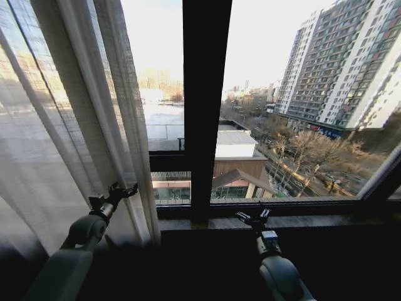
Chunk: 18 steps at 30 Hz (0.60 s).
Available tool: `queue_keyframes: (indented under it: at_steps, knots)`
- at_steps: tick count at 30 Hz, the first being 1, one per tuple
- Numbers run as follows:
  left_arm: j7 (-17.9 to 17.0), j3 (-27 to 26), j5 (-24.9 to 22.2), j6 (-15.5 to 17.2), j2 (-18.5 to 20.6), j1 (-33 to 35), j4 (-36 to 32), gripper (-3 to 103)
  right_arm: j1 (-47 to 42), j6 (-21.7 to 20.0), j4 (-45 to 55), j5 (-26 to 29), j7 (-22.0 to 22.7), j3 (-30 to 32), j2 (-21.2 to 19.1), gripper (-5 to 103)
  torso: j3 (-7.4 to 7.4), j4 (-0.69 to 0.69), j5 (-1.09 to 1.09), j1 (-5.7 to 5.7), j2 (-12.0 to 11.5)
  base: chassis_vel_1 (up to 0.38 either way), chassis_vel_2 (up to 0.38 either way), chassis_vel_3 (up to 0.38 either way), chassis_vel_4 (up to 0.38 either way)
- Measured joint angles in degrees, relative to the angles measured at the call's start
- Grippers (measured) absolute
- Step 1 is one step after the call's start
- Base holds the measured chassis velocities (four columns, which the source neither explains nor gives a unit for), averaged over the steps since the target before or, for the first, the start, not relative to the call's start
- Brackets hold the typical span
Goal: Open the curtains by pulling them apart, changing their state from closed to fully open.
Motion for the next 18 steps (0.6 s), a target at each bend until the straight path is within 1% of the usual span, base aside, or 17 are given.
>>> queue_keyframes:
  at_steps: [1, 2, 4, 5, 8, 9, 11, 13, 16, 17, 18]
  knots:
    - [-0.2, 0.4, 0.0, 0.0, -0.1, -0.5, 0.2, 85, 0.1, 0.0, -0.2, 0.0, 0.0, 0.0, 0.1, 100, 0.0, 0.0, 0.0, 0.0, 0.0, 0.0, 0.0, 0.0, 0.0]
    - [-0.4, 0.7, -0.1, 0.0, -0.2, -0.7, 0.4, 85, 0.2, 0.0, -0.3, 0.0, 0.0, 0.0, 0.3, 100, 0.0, 0.0, 0.0, 0.0, 0.0, 0.0, 0.0, 0.0, 0.0]
    - [-0.4, 1.0, -0.1, 0.0, -0.2, -0.9, 0.6, 73, 0.3, 0.2, -0.6, 0.0, 0.0, -0.2, 0.7, 100, 0.0, 0.01, 0.0, 0.0, 0.0, 0.0, 0.0, 0.0, 0.0]
    - [-0.4, 1.0, -0.1, 0.0, -0.2, -0.9, 0.6, 73, 0.3, 0.2, -0.6, 0.0, 0.0, -0.2, 0.7, 100, 0.0, 0.01, 0.0, 0.0, 0.0, 0.0, 0.0, 0.0, 0.0]
    - [-0.4, 1.1, -0.1, 0.0, -0.2, -0.7, 0.7, 57, 0.3, 0.4, -0.9, 0.0, 0.0, -0.2, 0.9, 100, 0.0, 0.01, 0.0, 0.0, 0.0, 0.0, 0.0, 0.0, 0.0]
    - [-0.4, 1.1, -0.1, 0.0, -0.2, -0.7, 0.7, 57, 0.3, 0.4, -0.9, 0.0, 0.0, -0.2, 0.9, 100, 0.0, 0.01, 0.0, 0.0, 0.0, 0.0, 0.0, 0.0, 0.0]
    - [-0.2, 1.0, -0.1, -0.1, -0.2, -0.6, 0.8, 46, 0.3, 0.5, -1.0, 0.0, 0.0, -0.1, 0.8, 100, 0.0, 0.01, 0.0, 0.0, 0.0, 0.0, 0.0, 0.0, 0.0]
    - [-0.2, 1.0, -0.1, -0.1, -0.2, -0.6, 0.9, 46, 0.3, 0.5, -1.0, 0.1, 0.0, 0.0, 0.7, 100, -0.01, 0.01, 0.0, 0.0, 0.0, 0.0, 0.0, 0.0, 0.0]
    - [0.2, 0.9, -0.1, -0.2, -0.3, -0.6, 1.3, 30, 0.4, 0.5, -1.0, 0.3, 0.1, 0.1, 0.5, 100, -0.01, 0.01, 0.0, 0.0, 0.0, 0.0, 0.0, 0.0, 0.0]
    - [0.2, 0.9, -0.1, -0.2, -0.3, -0.6, 1.3, 30, 0.4, 0.5, -1.0, 0.3, 0.1, 0.1, 0.5, 100, -0.01, 0.01, 0.0, 0.0, 0.0, 0.0, 0.0, 0.0, 0.0]
    - [0.3, 0.9, -0.1, -0.2, -0.3, -0.6, 1.3, 24, 0.5, 0.5, -1.0, 0.3, 0.1, 0.2, 0.5, 100, -0.01, 0.01, 0.0, 0.0, 0.0, 0.0, 0.0, 0.0, 0.0]
